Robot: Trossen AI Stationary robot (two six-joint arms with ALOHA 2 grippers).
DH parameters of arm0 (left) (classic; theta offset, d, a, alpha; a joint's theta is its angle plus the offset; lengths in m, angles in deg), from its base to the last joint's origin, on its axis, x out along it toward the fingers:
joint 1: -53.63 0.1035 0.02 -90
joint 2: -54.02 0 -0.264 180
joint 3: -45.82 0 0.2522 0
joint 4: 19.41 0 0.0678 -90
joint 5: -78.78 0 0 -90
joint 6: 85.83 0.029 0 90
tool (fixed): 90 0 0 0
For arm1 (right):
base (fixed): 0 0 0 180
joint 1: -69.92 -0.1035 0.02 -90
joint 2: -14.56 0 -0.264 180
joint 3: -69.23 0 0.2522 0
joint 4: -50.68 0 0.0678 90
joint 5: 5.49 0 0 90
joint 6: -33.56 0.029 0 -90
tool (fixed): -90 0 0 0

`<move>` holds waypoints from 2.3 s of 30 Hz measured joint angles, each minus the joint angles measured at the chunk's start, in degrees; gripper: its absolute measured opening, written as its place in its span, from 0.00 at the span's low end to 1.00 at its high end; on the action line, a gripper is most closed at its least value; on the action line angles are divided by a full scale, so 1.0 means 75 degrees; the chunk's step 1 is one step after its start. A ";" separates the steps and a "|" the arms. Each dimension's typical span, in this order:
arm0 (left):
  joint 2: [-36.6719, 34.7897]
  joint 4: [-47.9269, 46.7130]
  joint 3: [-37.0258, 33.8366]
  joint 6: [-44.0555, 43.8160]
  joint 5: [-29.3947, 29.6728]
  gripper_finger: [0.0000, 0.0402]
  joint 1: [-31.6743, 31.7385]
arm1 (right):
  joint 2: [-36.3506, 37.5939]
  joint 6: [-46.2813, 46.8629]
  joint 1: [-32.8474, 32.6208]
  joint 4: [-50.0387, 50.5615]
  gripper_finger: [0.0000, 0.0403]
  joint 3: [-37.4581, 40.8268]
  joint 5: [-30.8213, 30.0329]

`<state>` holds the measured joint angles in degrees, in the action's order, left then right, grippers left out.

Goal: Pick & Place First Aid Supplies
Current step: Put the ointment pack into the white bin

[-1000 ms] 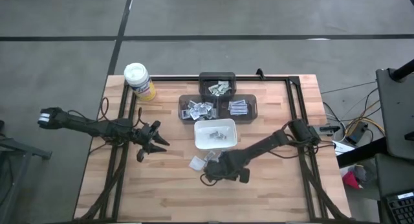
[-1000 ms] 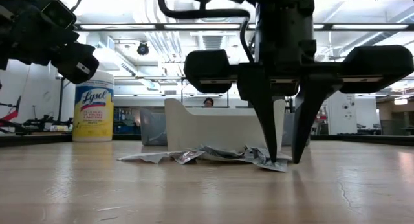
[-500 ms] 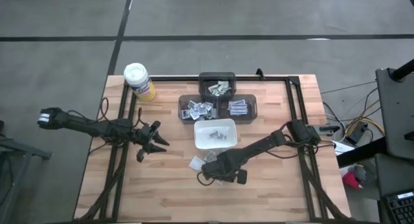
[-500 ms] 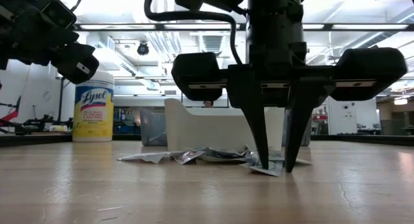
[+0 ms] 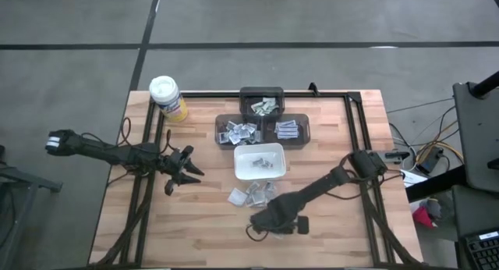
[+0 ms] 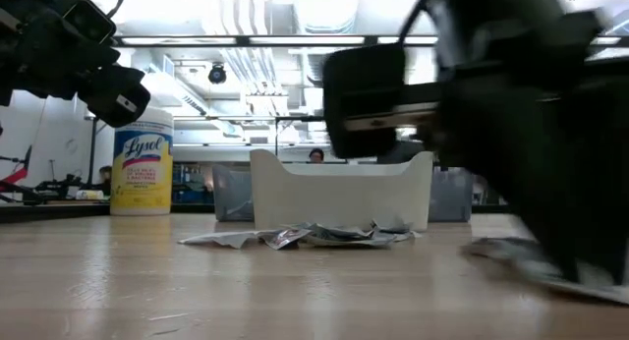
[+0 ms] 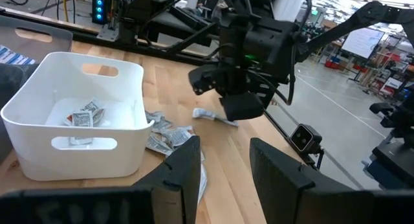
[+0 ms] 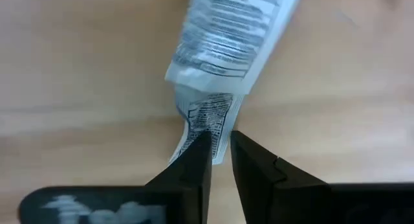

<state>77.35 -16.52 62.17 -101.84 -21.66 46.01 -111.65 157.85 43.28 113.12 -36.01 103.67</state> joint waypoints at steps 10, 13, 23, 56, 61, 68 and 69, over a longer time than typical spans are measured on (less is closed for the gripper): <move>0.0000 0.0003 -0.0003 -0.0017 0.0000 0.31 0.0000 | -0.0005 -0.0228 -0.0322 0.0204 0.11 0.0011 0.0257; 0.0000 0.0003 -0.0003 -0.0052 0.0000 0.31 0.0000 | -0.0005 -0.0354 -0.0322 0.0201 0.11 0.0011 0.0248; 0.0000 0.0003 -0.0003 -0.0079 0.0000 0.31 0.0000 | -0.0005 -0.0198 -0.0322 0.0203 0.11 0.0008 0.0204; 0.0000 0.0003 -0.0009 -0.0073 0.0000 0.31 -0.0003 | 0.0084 -0.0437 -0.0468 0.0283 0.11 -0.0047 0.0318; 0.0000 0.0003 -0.0009 -0.0073 0.0000 0.31 -0.0003 | 0.0126 -0.0432 -0.0468 0.0275 0.11 -0.0053 0.0393; 0.0000 0.0002 -0.0009 -0.0070 0.0000 0.31 -0.0003 | 0.0181 -0.0612 -0.0500 0.0414 0.11 -0.0059 0.0889; 0.0000 0.0002 -0.0009 -0.0070 0.0000 0.31 -0.0002 | 0.0181 -0.0581 -0.0500 0.0390 0.11 -0.0059 0.0889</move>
<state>77.35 -16.51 62.10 -102.37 -21.66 45.99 -110.29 153.50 39.53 116.05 -36.45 110.34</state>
